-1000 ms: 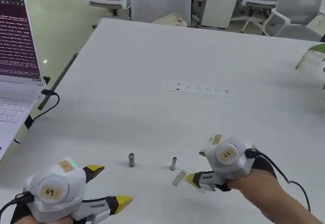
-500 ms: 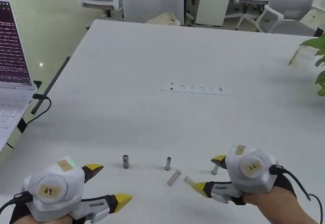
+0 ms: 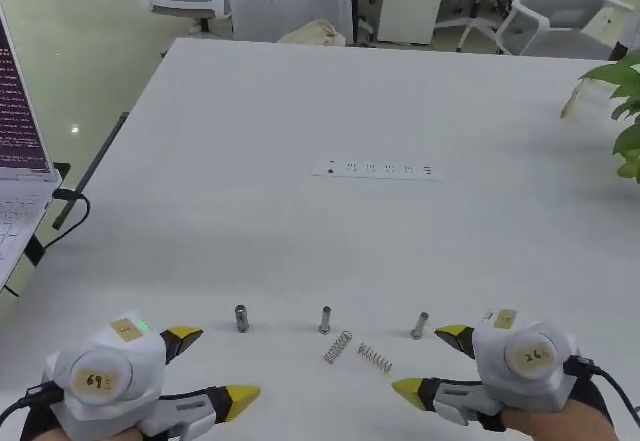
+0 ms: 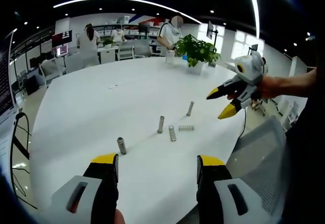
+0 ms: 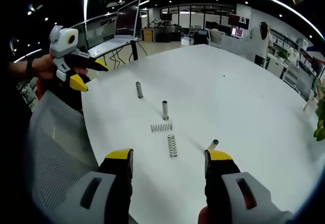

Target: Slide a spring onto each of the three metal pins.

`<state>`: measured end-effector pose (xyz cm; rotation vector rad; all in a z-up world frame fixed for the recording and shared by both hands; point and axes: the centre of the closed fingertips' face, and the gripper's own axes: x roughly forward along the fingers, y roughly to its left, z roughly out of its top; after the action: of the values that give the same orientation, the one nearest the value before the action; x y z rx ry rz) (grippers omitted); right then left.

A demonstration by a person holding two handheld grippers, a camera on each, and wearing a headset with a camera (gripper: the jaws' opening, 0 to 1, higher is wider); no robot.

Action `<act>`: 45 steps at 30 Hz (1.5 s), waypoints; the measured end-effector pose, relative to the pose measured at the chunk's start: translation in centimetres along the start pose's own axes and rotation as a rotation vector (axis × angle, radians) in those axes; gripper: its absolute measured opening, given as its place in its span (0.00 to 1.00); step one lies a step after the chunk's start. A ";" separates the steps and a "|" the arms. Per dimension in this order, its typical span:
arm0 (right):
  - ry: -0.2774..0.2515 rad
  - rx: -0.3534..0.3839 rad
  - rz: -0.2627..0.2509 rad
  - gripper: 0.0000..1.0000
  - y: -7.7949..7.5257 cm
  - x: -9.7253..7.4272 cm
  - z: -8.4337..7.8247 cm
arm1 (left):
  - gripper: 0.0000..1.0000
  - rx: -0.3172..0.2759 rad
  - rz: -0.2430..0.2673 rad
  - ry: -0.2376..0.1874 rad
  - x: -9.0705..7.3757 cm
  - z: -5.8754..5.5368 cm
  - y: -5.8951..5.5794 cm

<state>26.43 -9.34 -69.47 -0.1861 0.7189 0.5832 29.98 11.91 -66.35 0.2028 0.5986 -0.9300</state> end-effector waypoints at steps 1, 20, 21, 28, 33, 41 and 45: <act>0.000 0.002 0.001 0.56 0.0 -0.1 -0.1 | 0.58 0.001 -0.001 0.001 0.1 0.0 0.0; -0.018 0.048 0.009 0.61 0.6 -0.8 -0.8 | 0.58 0.038 -0.033 0.020 1.3 0.5 -1.3; -0.018 0.051 0.008 0.61 0.6 -0.9 -0.9 | 0.58 0.041 -0.037 0.022 1.4 0.5 -1.5; -0.016 0.069 -0.001 0.64 0.5 -1.9 -1.6 | 0.58 0.071 -0.070 0.039 2.4 0.5 -2.3; -0.011 0.077 -0.010 0.64 0.3 -2.5 -2.1 | 0.58 0.101 -0.095 0.048 3.3 0.9 -2.8; -0.007 0.085 -0.024 0.65 -0.2 -3.3 -2.7 | 0.56 0.126 -0.141 0.065 5.5 1.0 -3.6; -0.008 0.089 -0.030 0.65 -0.4 -3.7 -3.0 | 0.54 0.125 -0.170 0.072 7.0 1.0 -4.4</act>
<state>22.78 -12.35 -69.23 -0.1116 0.7321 0.5215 29.97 4.08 -69.12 0.3016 0.6312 -1.1294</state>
